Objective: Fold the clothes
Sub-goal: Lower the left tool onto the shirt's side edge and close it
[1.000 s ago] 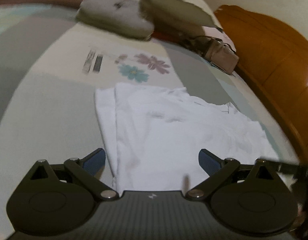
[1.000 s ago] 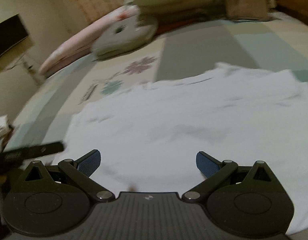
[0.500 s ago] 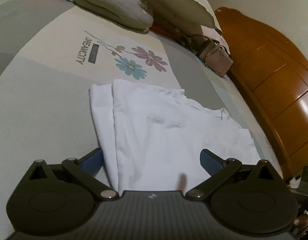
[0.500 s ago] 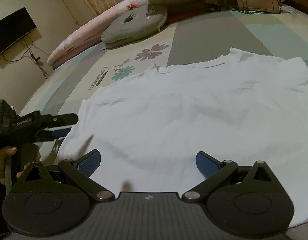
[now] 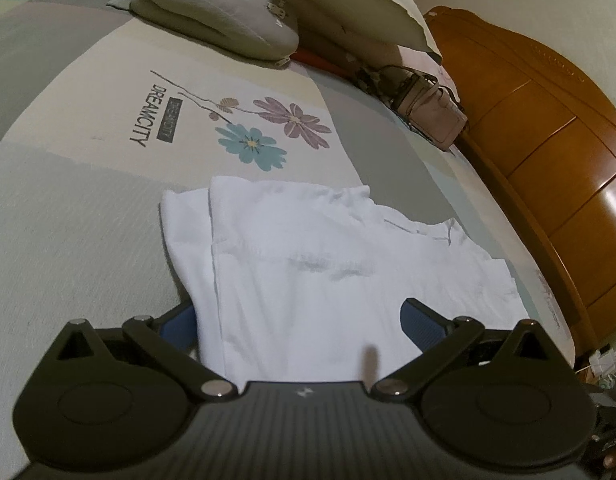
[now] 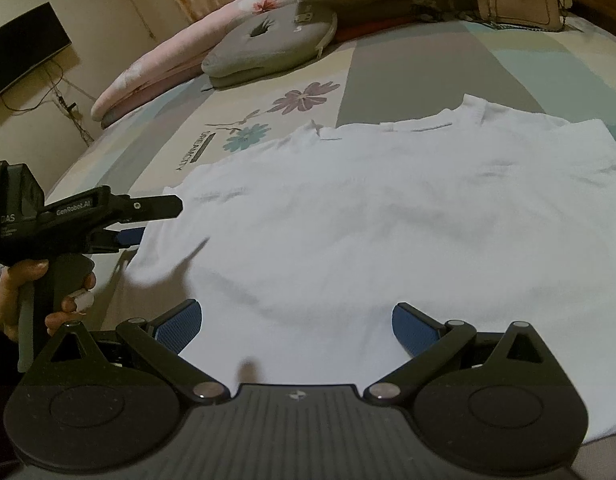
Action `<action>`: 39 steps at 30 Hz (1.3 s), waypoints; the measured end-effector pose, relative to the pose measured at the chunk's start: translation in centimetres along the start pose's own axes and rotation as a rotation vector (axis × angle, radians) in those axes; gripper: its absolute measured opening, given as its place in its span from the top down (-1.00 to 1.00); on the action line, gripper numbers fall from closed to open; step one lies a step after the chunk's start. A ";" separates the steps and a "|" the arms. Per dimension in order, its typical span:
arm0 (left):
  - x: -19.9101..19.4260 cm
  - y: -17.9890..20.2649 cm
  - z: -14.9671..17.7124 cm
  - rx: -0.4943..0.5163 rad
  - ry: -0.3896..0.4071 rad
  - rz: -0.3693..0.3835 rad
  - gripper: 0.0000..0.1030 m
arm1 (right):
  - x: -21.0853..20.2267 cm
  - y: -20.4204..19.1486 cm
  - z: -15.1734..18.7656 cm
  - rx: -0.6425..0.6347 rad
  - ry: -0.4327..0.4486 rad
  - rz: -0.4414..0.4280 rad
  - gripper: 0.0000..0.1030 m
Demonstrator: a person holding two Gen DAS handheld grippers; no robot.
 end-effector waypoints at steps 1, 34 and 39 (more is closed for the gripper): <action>-0.1 0.1 0.2 0.003 -0.003 0.000 -0.98 | -0.1 -0.1 0.0 -0.002 0.000 0.002 -1.00; -0.1 -1.9 1.1 -0.154 -0.137 0.311 -0.98 | -0.7 -0.8 0.4 -0.014 -0.001 -0.003 -1.00; 0.1 -1.6 1.1 -0.152 -0.149 0.291 -0.98 | -0.5 -0.9 0.5 -0.017 -0.009 -0.008 -1.00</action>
Point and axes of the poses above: each gripper's, at about its wrist camera, not at the fingertips, and x roughly the way its jaws point, y to its right, z to its underside, the point moved 2 cm from there along x, roughly the way its jaws point, and after that the axes turned 1 degree about -z, right-handed, at the moved point
